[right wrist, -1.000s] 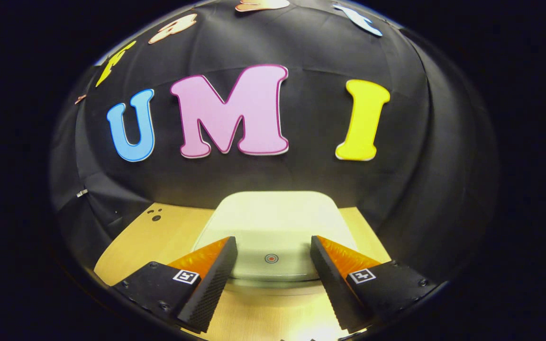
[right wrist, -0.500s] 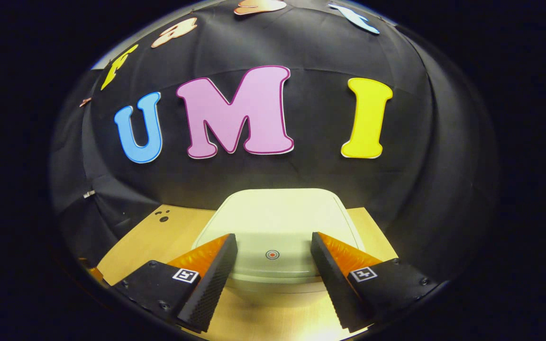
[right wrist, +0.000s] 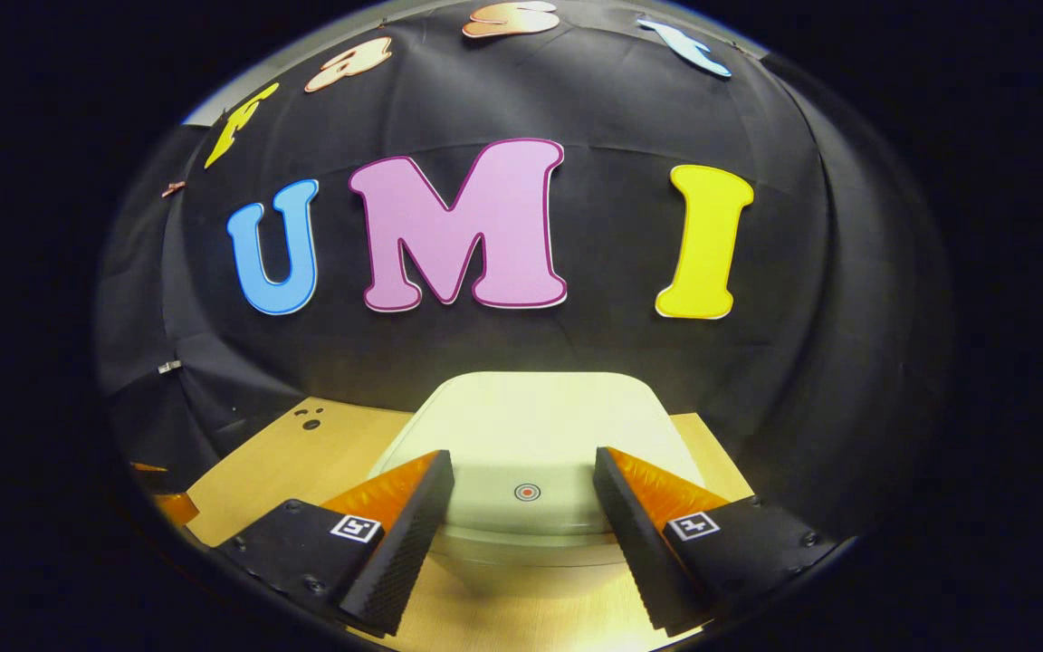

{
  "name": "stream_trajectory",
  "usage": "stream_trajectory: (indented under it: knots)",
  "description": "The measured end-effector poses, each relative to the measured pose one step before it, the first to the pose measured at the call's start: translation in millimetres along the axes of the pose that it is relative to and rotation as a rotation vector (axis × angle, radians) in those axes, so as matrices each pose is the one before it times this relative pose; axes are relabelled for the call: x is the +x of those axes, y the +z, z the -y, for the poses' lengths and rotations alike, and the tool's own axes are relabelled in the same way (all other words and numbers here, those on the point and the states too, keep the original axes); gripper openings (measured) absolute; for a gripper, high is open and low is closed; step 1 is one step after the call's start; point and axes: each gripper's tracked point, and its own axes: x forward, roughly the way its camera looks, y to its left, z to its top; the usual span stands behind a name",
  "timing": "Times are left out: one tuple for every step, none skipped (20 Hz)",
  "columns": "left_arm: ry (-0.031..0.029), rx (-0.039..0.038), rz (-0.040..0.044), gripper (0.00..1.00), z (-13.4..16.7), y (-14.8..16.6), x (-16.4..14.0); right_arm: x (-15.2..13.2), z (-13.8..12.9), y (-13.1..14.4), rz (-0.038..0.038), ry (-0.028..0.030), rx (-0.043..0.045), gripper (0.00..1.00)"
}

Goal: Press the lid of the desktop garbage bin to open it, pick up the crumpled paper on the desktop and throw it into the bin, then pick up the pop can on the desktop and drop it into the bin, and finally close the garbage bin lid.

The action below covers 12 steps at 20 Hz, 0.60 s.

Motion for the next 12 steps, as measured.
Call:
stream_trajectory:
  knots:
    - [-0.01726, 0.00348, 0.01239, 0.96, 0.29, 4.80, -0.78, -0.55, 0.22, -0.07, -0.00728, -0.01405, 0.00125, 0.98]
    - [-0.01342, 0.00478, 0.01890, 0.96, -0.20, 6.66, -2.11, -1.50, 1.33, 0.25, -0.00309, -0.01649, 0.00404, 0.99]
    - [-0.00961, 0.00717, 0.02215, 0.96, -0.85, 6.22, -2.37, -2.82, -0.28, 2.13, 0.00485, -0.01312, 0.00627, 0.98]
    - [-0.00240, 0.00988, 0.02038, 0.96, -2.10, 4.41, -2.47, -4.96, -3.23, 3.01, 0.01211, -0.00300, 0.00653, 0.98]
    - [0.00202, 0.01136, 0.01960, 0.96, -3.65, 3.91, -2.29, -6.28, -4.77, 2.60, 0.01351, -0.00059, 0.00481, 0.99]
    - [0.00071, 0.00946, 0.02157, 0.96, -3.26, 4.15, -2.91, -7.28, -2.49, 1.62, 0.01579, -0.00151, -0.00111, 0.99]
    - [0.00106, 0.00602, 0.02218, 0.96, -2.62, 4.84, -2.67, -6.92, -4.28, 3.70, 0.01901, 0.00197, -0.00887, 0.99]
    - [0.00325, 0.00406, 0.01884, 0.96, -2.63, 4.13, -4.39, -8.82, -4.76, 3.50, 0.02005, -0.00137, -0.01293, 0.99]
    - [0.00751, 0.00228, 0.01543, 0.96, -3.78, 2.65, -4.66, -9.16, -5.11, 3.45, 0.01851, 0.00048, -0.01069, 0.99]
    - [0.01028, 0.00106, 0.00865, 0.96, -3.78, 2.32, -4.63, -10.05, -6.71, 4.52, 0.02113, 0.00573, -0.00488, 0.99]
    - [0.00772, 0.00058, 0.00858, 0.96, -2.79, 0.81, -5.88, -9.94, -8.10, 4.03, 0.02103, 0.00852, -0.00124, 0.99]
    - [0.00579, 0.00074, 0.00741, 0.96, -1.79, 0.73, -5.42, -10.06, -8.79, 1.79, 0.01497, 0.00633, 0.00007, 0.99]
